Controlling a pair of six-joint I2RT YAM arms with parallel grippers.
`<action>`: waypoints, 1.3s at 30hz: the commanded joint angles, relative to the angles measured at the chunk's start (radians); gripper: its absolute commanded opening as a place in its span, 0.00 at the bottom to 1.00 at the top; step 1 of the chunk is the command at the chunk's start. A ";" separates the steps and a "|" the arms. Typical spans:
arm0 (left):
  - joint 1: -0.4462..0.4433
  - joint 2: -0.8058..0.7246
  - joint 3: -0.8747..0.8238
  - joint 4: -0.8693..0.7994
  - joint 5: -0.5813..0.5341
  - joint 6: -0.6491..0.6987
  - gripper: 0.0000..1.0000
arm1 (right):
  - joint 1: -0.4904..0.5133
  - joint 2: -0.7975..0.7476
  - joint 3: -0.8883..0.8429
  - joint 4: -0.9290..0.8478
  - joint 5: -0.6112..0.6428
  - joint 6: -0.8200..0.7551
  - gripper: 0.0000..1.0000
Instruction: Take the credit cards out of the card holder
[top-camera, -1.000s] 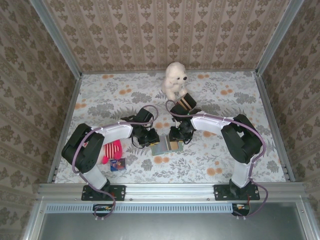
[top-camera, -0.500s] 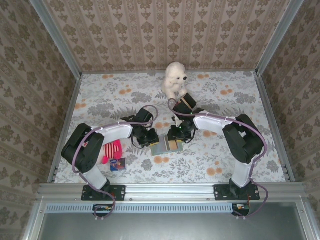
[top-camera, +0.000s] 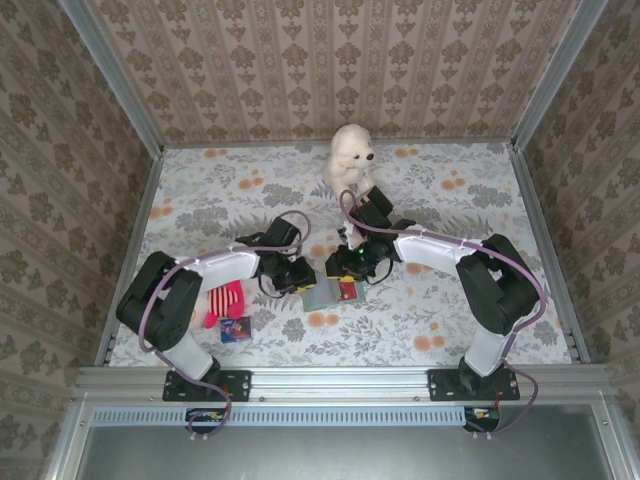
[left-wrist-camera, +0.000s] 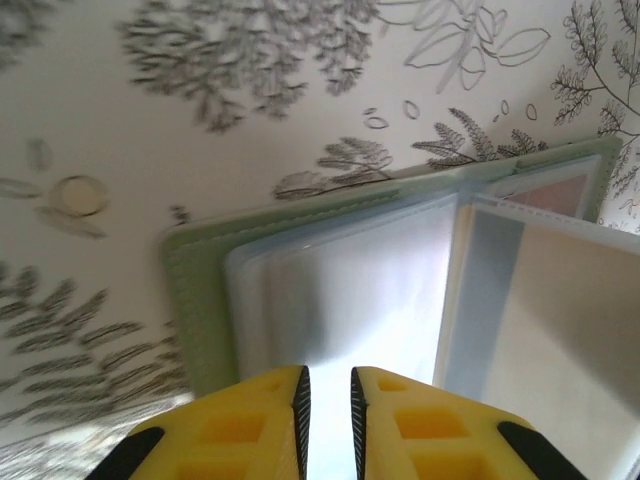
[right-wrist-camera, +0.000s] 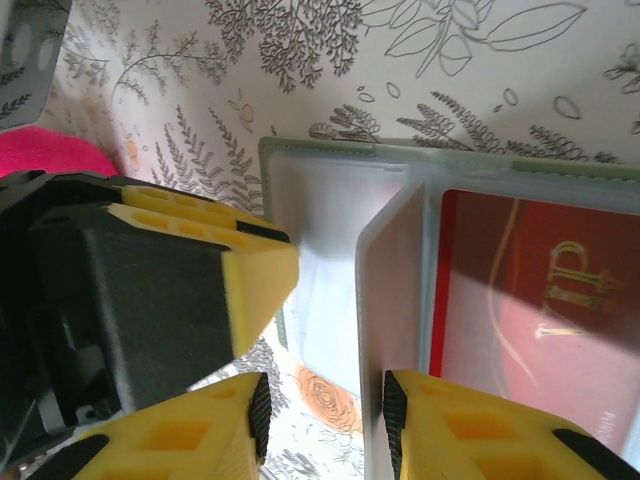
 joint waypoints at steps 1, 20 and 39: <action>0.053 -0.070 -0.057 0.033 0.059 -0.015 0.22 | 0.005 0.002 -0.016 0.059 -0.063 0.048 0.38; 0.104 -0.304 -0.102 -0.114 -0.051 -0.021 0.43 | 0.066 0.042 -0.028 0.175 -0.022 0.147 0.46; -0.027 -0.032 0.034 -0.057 -0.073 -0.014 0.05 | 0.022 0.051 -0.025 0.019 0.109 -0.031 0.20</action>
